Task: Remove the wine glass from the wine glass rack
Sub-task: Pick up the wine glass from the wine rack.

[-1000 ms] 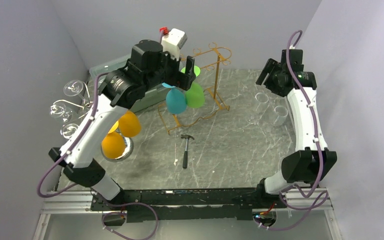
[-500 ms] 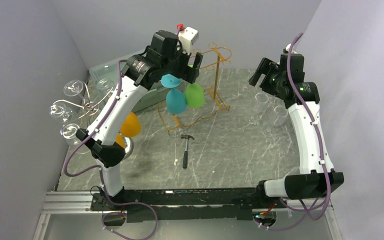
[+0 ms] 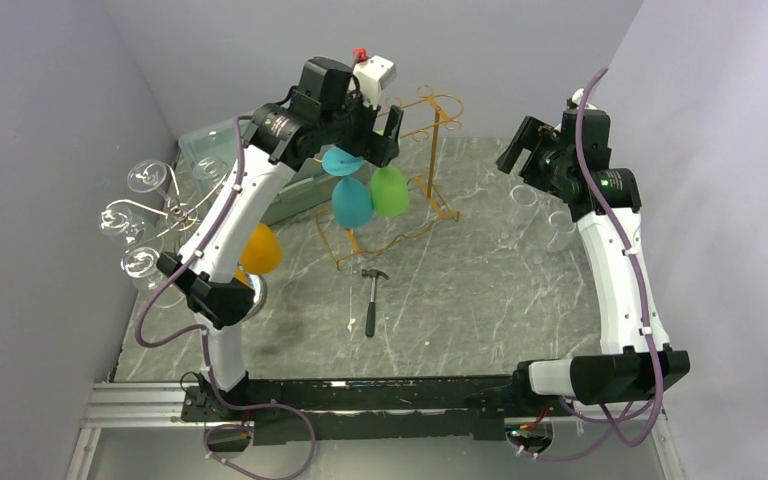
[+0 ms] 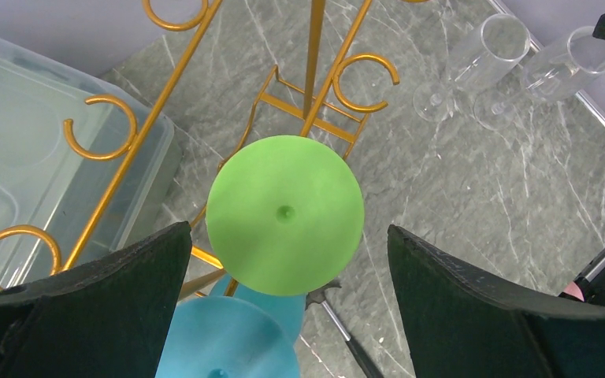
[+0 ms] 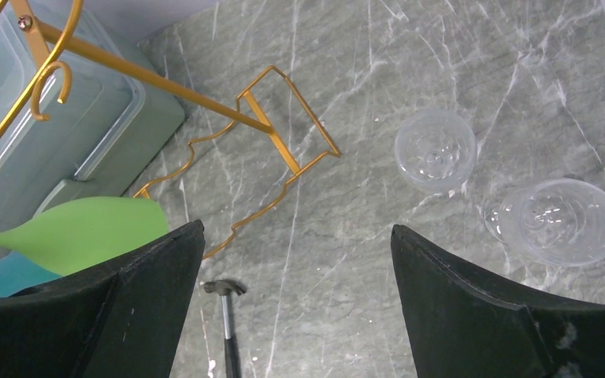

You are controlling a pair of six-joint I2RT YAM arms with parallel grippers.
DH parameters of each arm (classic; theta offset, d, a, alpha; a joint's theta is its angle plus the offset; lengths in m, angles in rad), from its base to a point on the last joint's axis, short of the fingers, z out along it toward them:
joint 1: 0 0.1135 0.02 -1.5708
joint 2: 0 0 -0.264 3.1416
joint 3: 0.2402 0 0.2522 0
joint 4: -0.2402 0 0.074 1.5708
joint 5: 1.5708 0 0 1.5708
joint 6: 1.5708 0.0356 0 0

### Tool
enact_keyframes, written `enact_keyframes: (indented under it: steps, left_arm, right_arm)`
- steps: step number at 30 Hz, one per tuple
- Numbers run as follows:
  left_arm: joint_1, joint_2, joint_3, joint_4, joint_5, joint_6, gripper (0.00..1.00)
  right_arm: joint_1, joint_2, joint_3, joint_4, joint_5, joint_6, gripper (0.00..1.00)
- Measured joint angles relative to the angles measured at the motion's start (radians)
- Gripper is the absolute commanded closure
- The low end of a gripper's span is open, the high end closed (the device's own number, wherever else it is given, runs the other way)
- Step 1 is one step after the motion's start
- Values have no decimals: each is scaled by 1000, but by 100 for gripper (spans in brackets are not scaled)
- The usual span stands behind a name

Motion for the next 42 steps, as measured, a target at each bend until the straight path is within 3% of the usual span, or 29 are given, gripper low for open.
enact_keyframes:
  steps: [15, 25, 32, 42]
  left_arm:
    - [17, 32, 15, -9, 56, -10, 0]
    - [22, 33, 17, -8, 71, -32, 6]
    - [27, 34, 17, -9, 75, -36, 4]
    - [27, 48, 18, -8, 89, -55, 15]
  right_arm:
    - [0, 0, -3, 2, -2, 0, 9]
    - [0, 0, -3, 4, -2, -1, 9]
    - [0, 0, -3, 4, -2, -1, 9]
    - [0, -4, -18, 15, -2, -1, 10]
